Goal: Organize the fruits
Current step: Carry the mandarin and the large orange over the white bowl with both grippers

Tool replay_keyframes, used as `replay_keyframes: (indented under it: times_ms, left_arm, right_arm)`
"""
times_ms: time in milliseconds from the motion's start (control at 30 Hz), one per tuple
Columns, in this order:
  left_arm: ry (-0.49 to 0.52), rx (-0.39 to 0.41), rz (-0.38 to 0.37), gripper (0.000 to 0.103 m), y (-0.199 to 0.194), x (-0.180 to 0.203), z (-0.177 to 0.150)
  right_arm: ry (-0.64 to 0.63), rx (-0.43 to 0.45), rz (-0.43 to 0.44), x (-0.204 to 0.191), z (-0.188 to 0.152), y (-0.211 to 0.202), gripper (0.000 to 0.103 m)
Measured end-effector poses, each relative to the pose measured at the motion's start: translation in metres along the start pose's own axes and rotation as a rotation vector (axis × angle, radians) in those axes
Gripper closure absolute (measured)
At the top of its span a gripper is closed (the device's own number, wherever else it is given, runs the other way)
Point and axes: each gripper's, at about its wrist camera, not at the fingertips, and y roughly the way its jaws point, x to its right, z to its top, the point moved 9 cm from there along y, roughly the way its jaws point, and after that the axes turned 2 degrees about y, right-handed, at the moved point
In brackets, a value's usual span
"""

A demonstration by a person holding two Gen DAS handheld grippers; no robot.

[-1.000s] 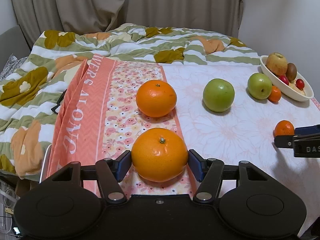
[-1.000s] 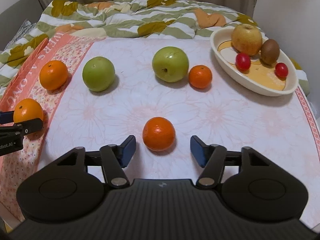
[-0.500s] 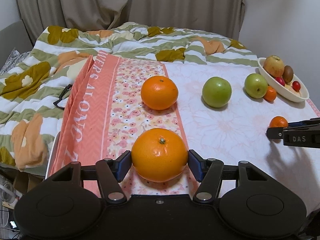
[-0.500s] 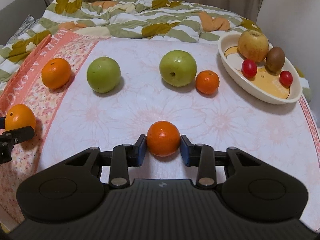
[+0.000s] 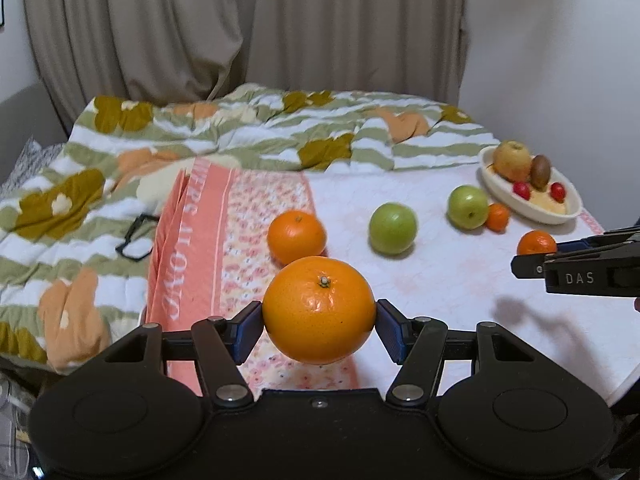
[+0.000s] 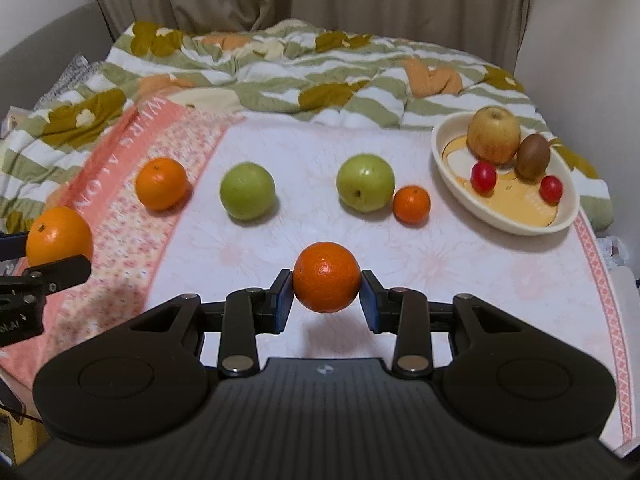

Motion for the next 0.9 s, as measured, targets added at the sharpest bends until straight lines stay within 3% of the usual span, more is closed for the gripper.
replay_keyframes:
  times_ms: [400,900]
  left_arm:
    - [0.032,0.089,-0.096,0.038,-0.028,0.054,0.036]
    - [-0.015,0.170,-0.073,0.038,-0.024,0.166,0.101]
  right_arm:
    - [0.057,0.057,-0.017,0.032,0.011,-0.060,0.052]
    - [-0.001,0.106,0.019,0.160,0.049,-0.072,0.052]
